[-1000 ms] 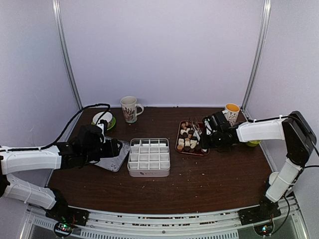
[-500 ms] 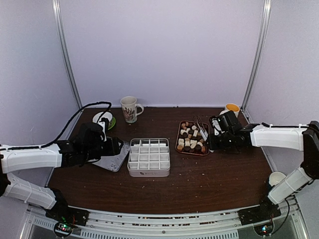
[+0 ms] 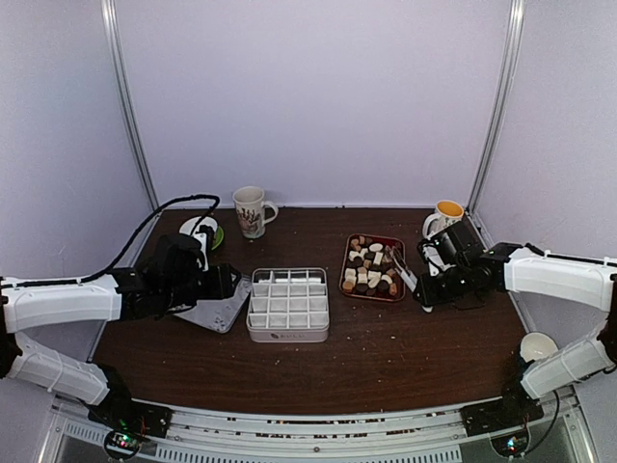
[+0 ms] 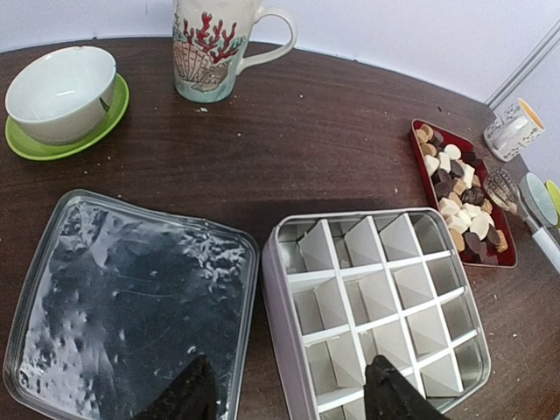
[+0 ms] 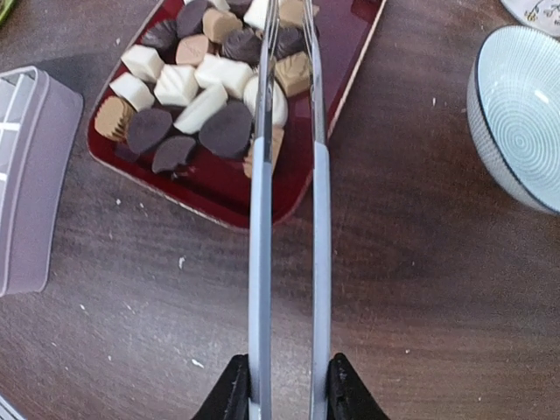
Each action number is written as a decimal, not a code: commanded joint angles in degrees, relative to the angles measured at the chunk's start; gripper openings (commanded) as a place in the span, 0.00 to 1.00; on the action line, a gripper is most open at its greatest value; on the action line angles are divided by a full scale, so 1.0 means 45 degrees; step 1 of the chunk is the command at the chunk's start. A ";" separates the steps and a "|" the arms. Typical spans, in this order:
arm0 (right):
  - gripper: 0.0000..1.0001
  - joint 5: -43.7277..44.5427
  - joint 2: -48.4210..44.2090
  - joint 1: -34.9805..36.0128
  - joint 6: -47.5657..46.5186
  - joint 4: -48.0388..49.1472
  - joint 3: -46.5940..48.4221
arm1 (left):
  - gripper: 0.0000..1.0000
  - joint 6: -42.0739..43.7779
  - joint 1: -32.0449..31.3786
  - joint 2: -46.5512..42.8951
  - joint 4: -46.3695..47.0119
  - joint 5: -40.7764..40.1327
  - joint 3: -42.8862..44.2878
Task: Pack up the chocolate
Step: Place the clamp on the plate.
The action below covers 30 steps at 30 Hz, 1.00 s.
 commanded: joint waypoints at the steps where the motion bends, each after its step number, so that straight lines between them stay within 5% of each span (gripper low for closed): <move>1: 0.26 -0.0172 -0.0288 -0.0020 -0.0040 -0.1053 -0.0203 | 0.60 0.0301 0.0005 0.0069 0.0140 0.0020 0.0398; 30: 0.31 -0.1206 -0.2202 0.0058 -0.0523 -0.4841 0.0952 | 0.60 0.0677 0.0011 0.0254 -0.0176 -0.0740 0.0618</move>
